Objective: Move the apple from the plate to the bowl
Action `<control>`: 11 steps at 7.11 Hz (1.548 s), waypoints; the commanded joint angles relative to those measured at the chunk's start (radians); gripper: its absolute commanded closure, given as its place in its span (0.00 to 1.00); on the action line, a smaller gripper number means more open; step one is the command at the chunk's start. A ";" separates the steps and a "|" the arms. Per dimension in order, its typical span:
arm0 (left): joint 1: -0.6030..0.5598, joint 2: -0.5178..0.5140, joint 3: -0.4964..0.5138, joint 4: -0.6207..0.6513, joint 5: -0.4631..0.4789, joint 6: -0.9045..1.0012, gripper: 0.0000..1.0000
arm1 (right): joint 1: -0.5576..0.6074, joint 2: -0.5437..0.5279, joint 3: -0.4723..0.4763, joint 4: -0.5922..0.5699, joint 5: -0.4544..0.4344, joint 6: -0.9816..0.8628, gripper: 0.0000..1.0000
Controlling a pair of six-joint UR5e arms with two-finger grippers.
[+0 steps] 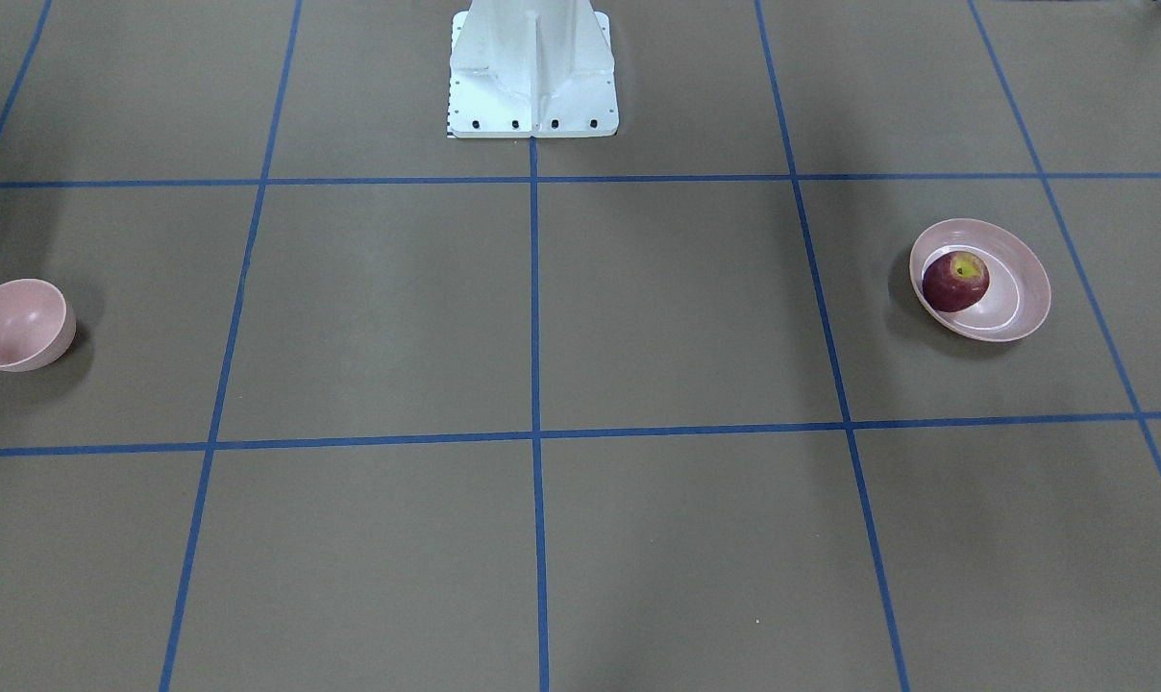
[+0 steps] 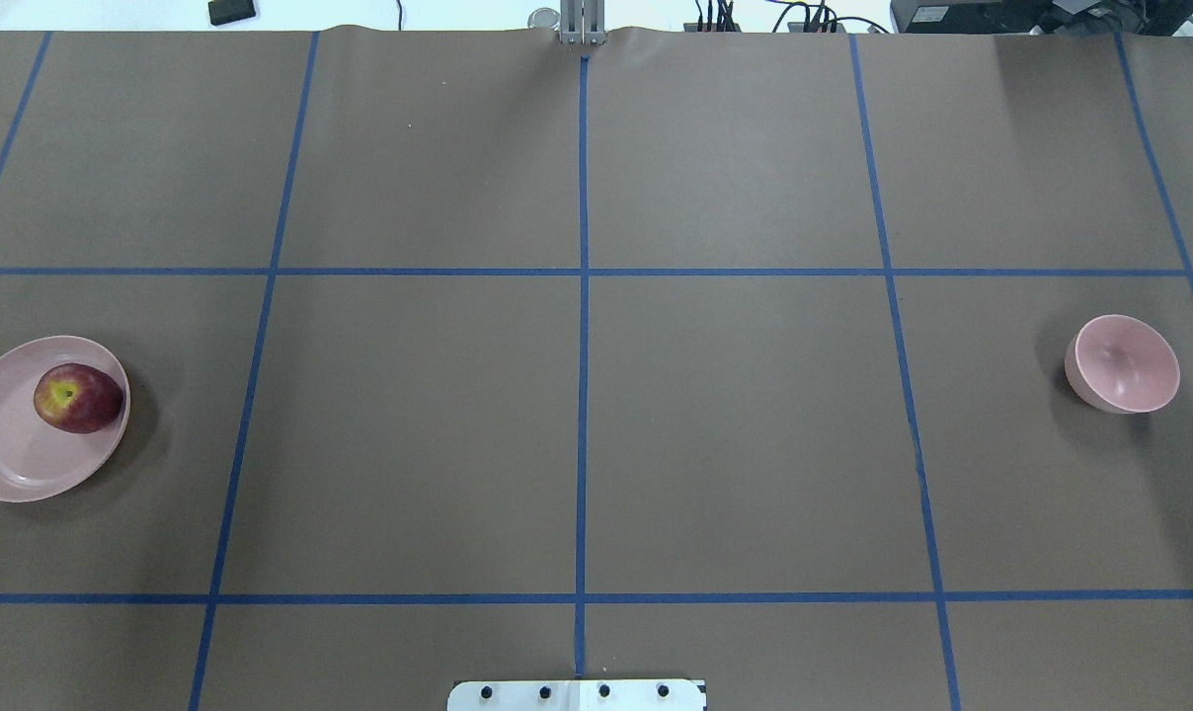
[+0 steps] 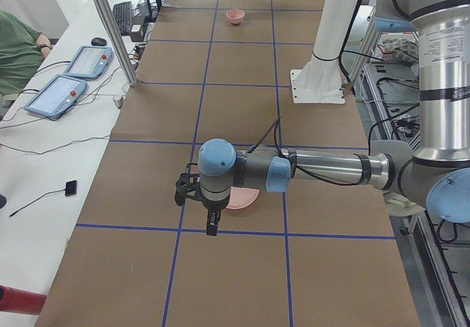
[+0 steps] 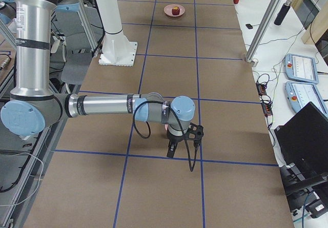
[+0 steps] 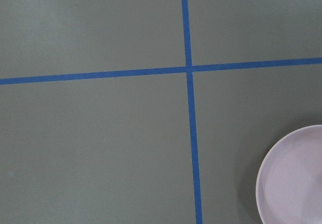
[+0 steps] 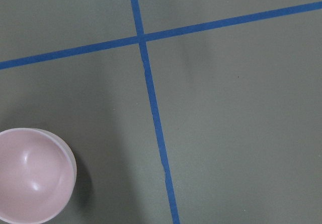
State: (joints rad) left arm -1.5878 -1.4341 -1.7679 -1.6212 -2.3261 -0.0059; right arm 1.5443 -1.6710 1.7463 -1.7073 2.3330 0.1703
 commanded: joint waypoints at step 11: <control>-0.003 0.017 -0.022 -0.003 0.022 -0.003 0.01 | 0.000 0.016 0.044 0.000 0.000 0.015 0.00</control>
State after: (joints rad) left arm -1.5913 -1.4190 -1.7796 -1.6226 -2.3050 -0.0074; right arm 1.5454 -1.6629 1.7894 -1.7069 2.3312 0.1810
